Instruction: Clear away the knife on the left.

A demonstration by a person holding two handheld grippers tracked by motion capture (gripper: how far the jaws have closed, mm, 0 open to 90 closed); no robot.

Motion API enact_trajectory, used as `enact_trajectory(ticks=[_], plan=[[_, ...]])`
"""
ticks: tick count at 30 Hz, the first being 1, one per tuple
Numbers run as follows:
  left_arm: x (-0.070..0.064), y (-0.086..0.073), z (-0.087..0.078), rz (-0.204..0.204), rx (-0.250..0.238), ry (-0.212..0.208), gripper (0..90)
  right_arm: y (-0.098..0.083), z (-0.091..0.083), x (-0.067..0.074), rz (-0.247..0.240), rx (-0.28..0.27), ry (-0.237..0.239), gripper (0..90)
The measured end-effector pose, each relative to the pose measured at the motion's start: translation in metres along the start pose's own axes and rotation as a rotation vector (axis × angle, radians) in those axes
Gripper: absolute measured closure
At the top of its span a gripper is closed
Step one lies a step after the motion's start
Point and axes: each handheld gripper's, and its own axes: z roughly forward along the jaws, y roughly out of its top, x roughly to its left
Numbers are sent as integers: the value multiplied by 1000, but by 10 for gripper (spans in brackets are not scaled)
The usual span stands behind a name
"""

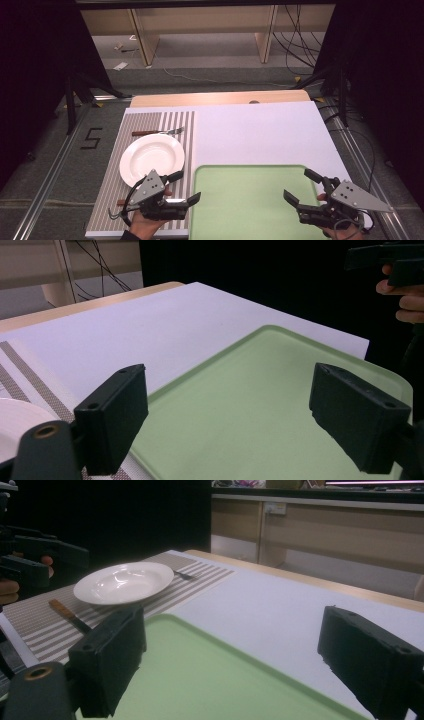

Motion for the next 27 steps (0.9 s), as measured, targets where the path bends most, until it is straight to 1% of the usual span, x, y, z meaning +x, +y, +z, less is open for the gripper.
enact_trajectory(ticks=[6, 12, 20, 22, 24, 26, 27], plan=[[1, 0, -1, 3, 4, -3, 155, 0, 0, 0, 0, 7, -3, 130], [0, 0, 0, 2, 12, -3, 155, 0, 0, -1, 0, 2, -1, 130], [1, 0, 1, 5, 49, -14, 155, 0, 0, -1, 0, 4, 1, 131], [2, 1, 0, 15, 62, -16, 155, 0, 0, -1, -1, 4, 0, 131], [2, 1, -1, 10, 63, -15, 155, 0, 0, -1, -1, 4, 0, 132], [2, 2, -1, 15, 81, -18, 155, 0, 0, -1, -2, 5, 1, 132], [2, 2, -1, 25, 94, -14, 155, 0, 0, -1, -1, 5, 1, 132]])
